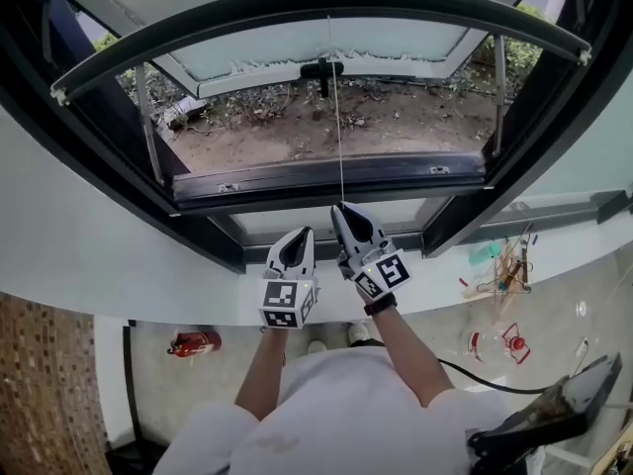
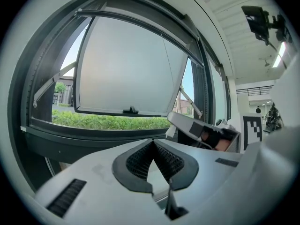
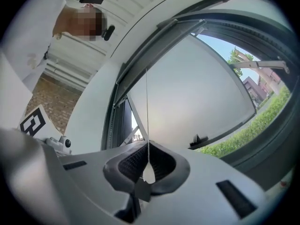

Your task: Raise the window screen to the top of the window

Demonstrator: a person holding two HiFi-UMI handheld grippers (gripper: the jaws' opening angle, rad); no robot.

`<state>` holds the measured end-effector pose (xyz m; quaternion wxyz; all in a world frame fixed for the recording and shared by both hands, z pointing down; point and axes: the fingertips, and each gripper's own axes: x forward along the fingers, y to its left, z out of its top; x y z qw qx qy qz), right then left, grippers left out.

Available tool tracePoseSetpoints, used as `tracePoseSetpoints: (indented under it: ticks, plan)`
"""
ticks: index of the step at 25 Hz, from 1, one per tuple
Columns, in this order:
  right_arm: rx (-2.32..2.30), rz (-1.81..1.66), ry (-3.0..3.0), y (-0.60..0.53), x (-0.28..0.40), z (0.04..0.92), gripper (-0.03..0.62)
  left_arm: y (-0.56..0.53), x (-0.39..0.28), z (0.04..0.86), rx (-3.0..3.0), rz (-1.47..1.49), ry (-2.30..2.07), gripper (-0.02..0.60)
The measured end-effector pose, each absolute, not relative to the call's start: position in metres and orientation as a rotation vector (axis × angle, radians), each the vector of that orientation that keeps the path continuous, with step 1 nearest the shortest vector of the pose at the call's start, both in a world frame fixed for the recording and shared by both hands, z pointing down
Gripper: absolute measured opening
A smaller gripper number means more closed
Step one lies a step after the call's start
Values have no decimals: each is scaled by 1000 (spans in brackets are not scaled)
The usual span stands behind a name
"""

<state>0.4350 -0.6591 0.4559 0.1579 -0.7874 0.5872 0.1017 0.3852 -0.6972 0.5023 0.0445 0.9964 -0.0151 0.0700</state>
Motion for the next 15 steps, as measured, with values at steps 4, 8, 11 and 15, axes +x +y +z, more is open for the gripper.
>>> tracePoseSetpoints:
  ticks: [4, 8, 11, 15]
  plan:
    - [-2208, 332, 1656, -660, 435, 431, 0, -700, 385, 500, 3048, 199, -45, 2]
    - [-2174, 359, 1670, -667, 432, 418, 0, -703, 383, 502, 3043, 193, -59, 2]
    - [-2150, 368, 1658, -664, 430, 409, 0, -699, 381, 508, 3030, 208, -51, 2]
    - [-2112, 436, 1654, -667, 430, 378, 0, -700, 381, 508, 3030, 215, -44, 2]
